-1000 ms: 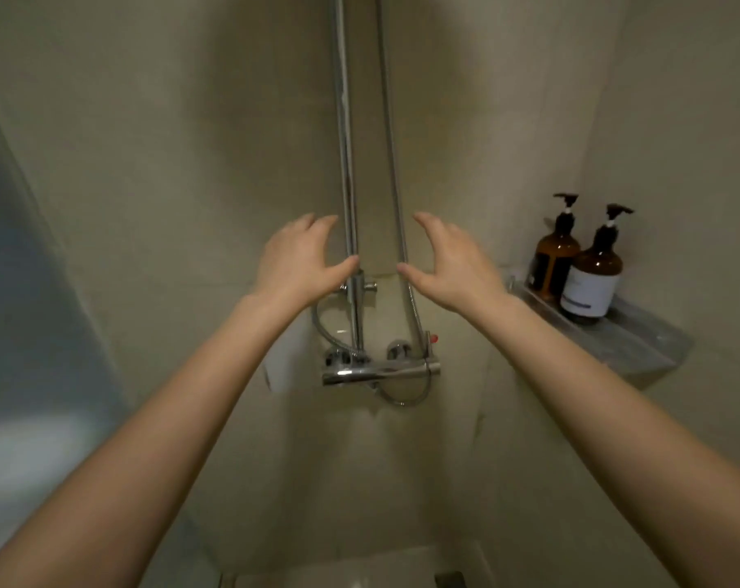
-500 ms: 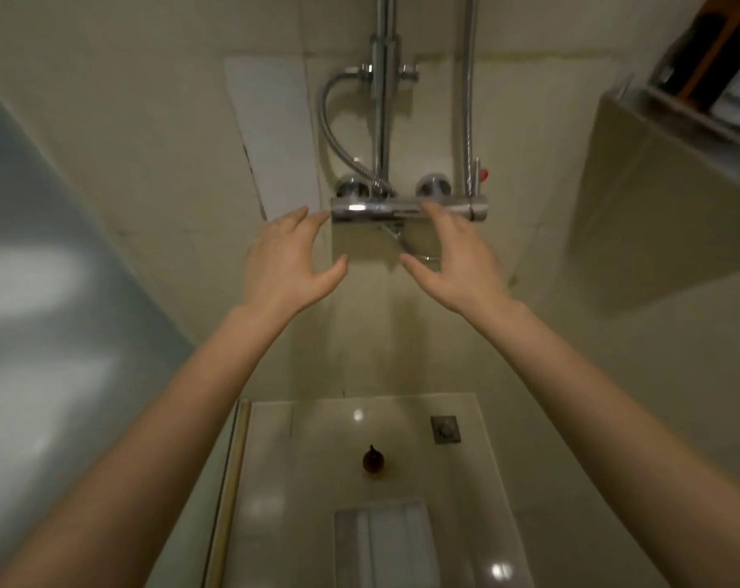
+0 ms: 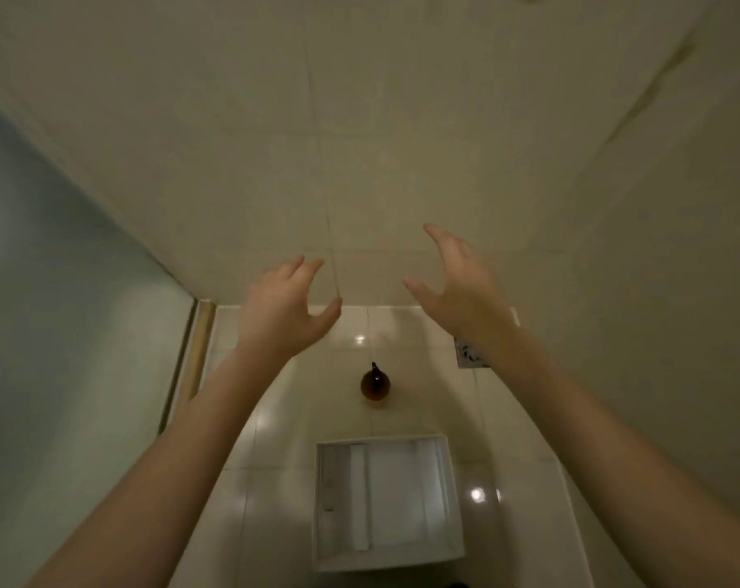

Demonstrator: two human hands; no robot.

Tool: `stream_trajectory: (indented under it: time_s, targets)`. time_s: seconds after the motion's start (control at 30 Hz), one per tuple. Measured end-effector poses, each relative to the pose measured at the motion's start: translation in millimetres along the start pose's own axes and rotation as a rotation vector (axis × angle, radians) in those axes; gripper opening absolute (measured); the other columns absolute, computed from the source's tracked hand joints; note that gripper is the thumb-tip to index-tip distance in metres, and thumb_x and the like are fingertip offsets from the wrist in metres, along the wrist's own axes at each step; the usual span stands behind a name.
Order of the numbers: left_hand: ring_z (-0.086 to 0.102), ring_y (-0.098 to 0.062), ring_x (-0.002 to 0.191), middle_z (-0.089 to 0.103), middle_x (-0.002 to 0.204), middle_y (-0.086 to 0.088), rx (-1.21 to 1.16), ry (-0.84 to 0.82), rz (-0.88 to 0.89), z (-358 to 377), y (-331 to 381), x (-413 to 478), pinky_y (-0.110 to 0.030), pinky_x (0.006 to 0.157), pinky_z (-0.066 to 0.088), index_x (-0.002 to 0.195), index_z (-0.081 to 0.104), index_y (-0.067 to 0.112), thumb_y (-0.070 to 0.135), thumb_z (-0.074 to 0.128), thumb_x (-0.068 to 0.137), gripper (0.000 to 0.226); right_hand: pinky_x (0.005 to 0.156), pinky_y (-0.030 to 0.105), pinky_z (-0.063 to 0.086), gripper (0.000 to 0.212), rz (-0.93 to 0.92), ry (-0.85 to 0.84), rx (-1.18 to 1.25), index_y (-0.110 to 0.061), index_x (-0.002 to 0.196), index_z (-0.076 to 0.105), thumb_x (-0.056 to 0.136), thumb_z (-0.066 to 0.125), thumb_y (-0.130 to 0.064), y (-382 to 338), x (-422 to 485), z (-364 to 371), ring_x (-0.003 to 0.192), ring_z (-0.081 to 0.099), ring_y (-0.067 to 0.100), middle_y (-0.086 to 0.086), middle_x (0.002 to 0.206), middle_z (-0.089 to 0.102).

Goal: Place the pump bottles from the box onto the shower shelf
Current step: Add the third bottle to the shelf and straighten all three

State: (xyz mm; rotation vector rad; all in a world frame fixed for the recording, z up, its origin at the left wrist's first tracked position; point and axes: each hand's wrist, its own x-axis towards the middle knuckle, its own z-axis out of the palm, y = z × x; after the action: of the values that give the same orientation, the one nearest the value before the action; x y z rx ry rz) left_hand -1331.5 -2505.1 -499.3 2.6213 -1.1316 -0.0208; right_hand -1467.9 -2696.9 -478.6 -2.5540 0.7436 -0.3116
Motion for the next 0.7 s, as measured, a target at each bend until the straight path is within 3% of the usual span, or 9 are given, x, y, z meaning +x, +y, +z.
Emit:
stream_trajectory:
  time_s: [0.1, 0.33, 0.53, 0.7]
  targets:
    - [0.051, -0.028, 0.123, 0.055, 0.134, -0.009, 0.017, -0.028, -0.027, 90.4, -21.1, -13.7, -0.043, 0.099, 0.041, 0.129, 0.051, 0.019, 0.061, 0.04, 0.079, 0.066, 0.105, 0.037, 0.035, 0.071, -0.033, -0.003, -0.038, -0.024, 0.143, 0.03, 0.082, 0.054, -0.054, 47.0, -13.7, 82.9, 0.132, 0.042, 0.019, -0.001, 0.144, 0.044]
    - [0.044, -0.023, 0.13, 0.05, 0.139, -0.006, 0.03, -0.14, -0.016, 260.5, -65.9, -36.0, -0.044, 0.109, 0.033, 0.132, 0.049, 0.021, 0.063, 0.039, 0.08, 0.067, 0.103, 0.036, 0.038, 0.071, -0.045, -0.077, -0.048, -0.024, 0.141, 0.032, 0.081, 0.056, -0.054, 127.0, -32.1, 235.5, 0.128, 0.045, 0.021, -0.001, 0.14, 0.048]
    - [0.047, -0.023, 0.127, 0.053, 0.136, -0.005, 0.017, -0.151, -0.005, 332.4, -83.9, -47.2, -0.042, 0.105, 0.035, 0.129, 0.052, 0.021, 0.063, 0.04, 0.078, 0.067, 0.099, 0.033, 0.041, 0.071, -0.011, -0.131, -0.022, -0.026, 0.141, 0.03, 0.08, 0.056, -0.053, 159.8, -45.4, 304.4, 0.126, 0.046, 0.02, -0.001, 0.139, 0.048]
    - [0.045, -0.017, 0.127, 0.051, 0.138, 0.002, -0.113, -0.27, -0.104, 362.6, -88.9, -49.2, -0.035, 0.099, 0.04, 0.132, 0.047, 0.025, 0.062, 0.046, 0.078, 0.065, 0.075, 0.028, 0.05, 0.071, 0.156, -0.179, -0.011, -0.026, 0.125, 0.047, 0.07, 0.057, -0.069, 162.1, -51.2, 327.6, 0.1, 0.058, 0.014, -0.005, 0.114, 0.058]
